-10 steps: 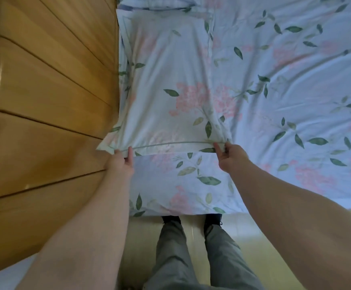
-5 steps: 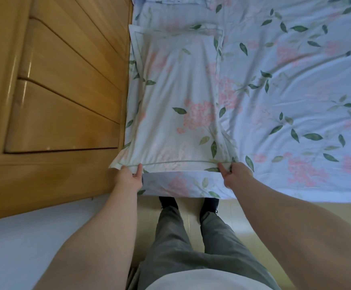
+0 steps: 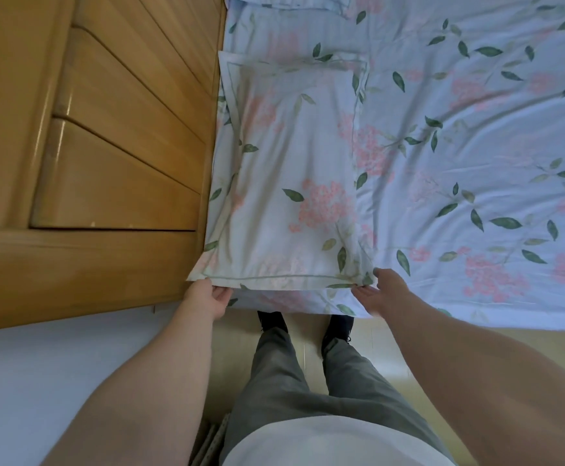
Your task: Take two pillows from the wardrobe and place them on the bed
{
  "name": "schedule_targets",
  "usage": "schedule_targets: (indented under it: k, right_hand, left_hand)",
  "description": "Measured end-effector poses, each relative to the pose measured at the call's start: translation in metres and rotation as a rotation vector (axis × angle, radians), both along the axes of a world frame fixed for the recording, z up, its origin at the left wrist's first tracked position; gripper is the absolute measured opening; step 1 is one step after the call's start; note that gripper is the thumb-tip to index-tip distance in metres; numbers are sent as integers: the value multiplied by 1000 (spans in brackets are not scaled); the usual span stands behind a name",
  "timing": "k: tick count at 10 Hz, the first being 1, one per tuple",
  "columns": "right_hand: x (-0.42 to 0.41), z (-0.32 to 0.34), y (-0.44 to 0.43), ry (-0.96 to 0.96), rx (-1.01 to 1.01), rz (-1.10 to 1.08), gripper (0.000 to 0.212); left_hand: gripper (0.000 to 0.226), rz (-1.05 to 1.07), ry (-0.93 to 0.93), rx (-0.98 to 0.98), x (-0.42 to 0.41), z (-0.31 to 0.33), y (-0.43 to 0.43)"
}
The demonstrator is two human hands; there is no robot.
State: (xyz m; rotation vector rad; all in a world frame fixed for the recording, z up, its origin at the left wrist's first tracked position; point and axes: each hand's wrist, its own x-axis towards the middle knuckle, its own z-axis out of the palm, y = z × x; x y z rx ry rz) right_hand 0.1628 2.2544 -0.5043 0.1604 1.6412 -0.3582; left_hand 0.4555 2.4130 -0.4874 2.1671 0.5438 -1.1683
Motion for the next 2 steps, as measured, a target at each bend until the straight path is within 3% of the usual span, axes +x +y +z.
schedule_targets:
  k: [1, 2]
  right_hand:
    - [-13, 24, -5, -59, -55, 157, 28]
    - [-38, 41, 1, -64, -85, 333, 15]
  left_hand:
    - [37, -31, 121, -76, 2, 10, 7]
    - [32, -55, 220, -91, -3, 38, 35]
